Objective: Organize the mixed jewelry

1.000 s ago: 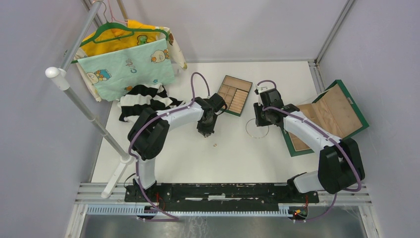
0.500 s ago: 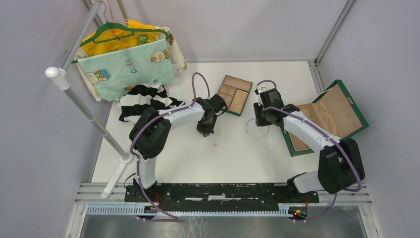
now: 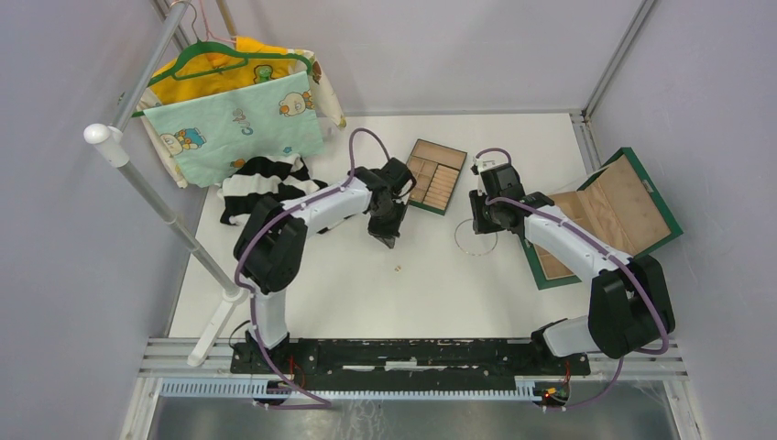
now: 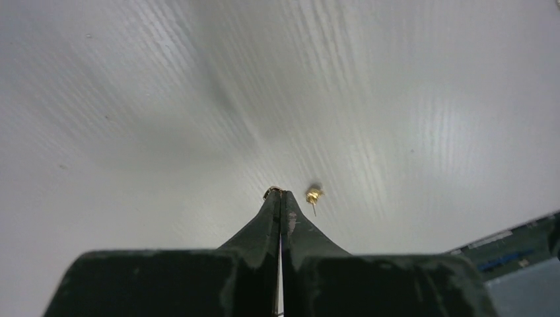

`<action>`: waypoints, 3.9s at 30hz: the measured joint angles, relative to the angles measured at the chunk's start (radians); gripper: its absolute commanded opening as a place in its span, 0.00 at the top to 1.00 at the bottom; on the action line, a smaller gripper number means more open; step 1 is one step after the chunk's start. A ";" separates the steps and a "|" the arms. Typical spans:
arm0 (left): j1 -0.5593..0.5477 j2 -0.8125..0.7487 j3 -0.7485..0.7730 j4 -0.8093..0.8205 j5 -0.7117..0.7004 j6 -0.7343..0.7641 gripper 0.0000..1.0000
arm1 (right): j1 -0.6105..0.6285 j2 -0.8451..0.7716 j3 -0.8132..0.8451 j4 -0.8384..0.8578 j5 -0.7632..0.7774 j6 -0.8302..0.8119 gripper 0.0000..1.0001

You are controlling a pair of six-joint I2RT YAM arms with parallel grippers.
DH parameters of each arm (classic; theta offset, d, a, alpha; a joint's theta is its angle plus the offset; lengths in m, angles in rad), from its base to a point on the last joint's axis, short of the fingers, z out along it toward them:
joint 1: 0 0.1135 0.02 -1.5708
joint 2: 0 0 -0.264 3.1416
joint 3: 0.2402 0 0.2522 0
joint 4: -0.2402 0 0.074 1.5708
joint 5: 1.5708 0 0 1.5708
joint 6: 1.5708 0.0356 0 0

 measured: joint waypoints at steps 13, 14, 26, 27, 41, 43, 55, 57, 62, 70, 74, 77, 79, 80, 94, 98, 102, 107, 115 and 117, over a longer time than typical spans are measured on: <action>0.301 -0.058 -0.002 0.018 0.849 0.330 0.98 | 0.000 -0.087 -0.070 0.004 0.042 0.004 0.67; 0.312 -0.057 0.000 0.011 0.904 0.359 0.98 | 0.000 -0.092 -0.077 0.004 0.046 0.004 0.67; 0.349 0.133 0.200 -0.544 1.411 1.013 0.98 | 0.000 -0.135 -0.105 0.011 0.055 0.007 0.68; 0.349 0.133 0.200 -0.558 1.423 1.030 0.98 | 0.000 -0.139 -0.107 0.013 0.056 0.007 0.68; 0.348 0.302 0.449 -0.637 1.497 1.027 0.98 | 0.000 -0.144 -0.124 0.025 0.059 0.006 0.68; 0.348 0.352 0.496 -0.639 1.495 1.001 0.98 | 0.000 -0.144 -0.124 0.025 0.064 0.006 0.68; 0.319 0.285 0.402 -0.100 0.990 0.311 0.98 | 0.000 -0.142 -0.124 0.025 0.081 0.019 0.68; 0.311 0.280 0.419 -0.009 0.903 0.213 0.98 | 0.000 -0.137 -0.123 0.025 0.080 0.023 0.68; 0.307 0.280 0.443 0.106 0.743 0.077 0.98 | 0.000 -0.108 -0.119 0.024 0.080 0.024 0.68; 0.305 0.295 0.463 0.193 0.520 -0.042 0.98 | 0.000 -0.079 -0.090 0.023 0.081 0.022 0.68; 0.294 0.336 0.503 0.202 0.453 -0.052 0.98 | 0.000 -0.066 -0.082 0.024 0.082 0.022 0.68; 0.282 0.362 0.504 0.199 0.420 -0.053 0.98 | 0.000 -0.057 -0.082 0.023 0.082 0.023 0.68; 0.274 0.376 0.504 0.198 0.407 -0.052 0.98 | 0.000 -0.056 -0.082 0.025 0.082 0.024 0.68; 0.271 0.382 0.504 0.198 0.396 -0.053 0.98 | 0.000 -0.056 -0.082 0.027 0.084 0.026 0.68; 0.259 0.396 0.504 0.182 0.287 -0.040 0.98 | 0.000 -0.018 -0.023 0.046 0.200 0.022 0.68; 0.259 0.396 0.506 0.166 0.280 -0.037 0.93 | 0.000 0.042 0.047 0.043 0.209 0.014 0.68; 0.259 0.396 0.513 0.158 0.282 -0.037 0.68 | 0.000 0.079 0.089 0.027 0.208 0.010 0.68; 0.259 0.396 0.524 0.139 0.286 -0.037 0.57 | 0.000 0.087 0.108 0.006 0.208 0.006 0.68; 0.259 0.362 0.523 0.103 0.282 -0.037 0.57 | 0.000 0.090 0.119 -0.013 0.207 0.006 0.68; 0.259 0.319 0.500 0.097 0.272 -0.036 0.57 | 0.000 0.090 0.119 -0.014 0.207 0.007 0.67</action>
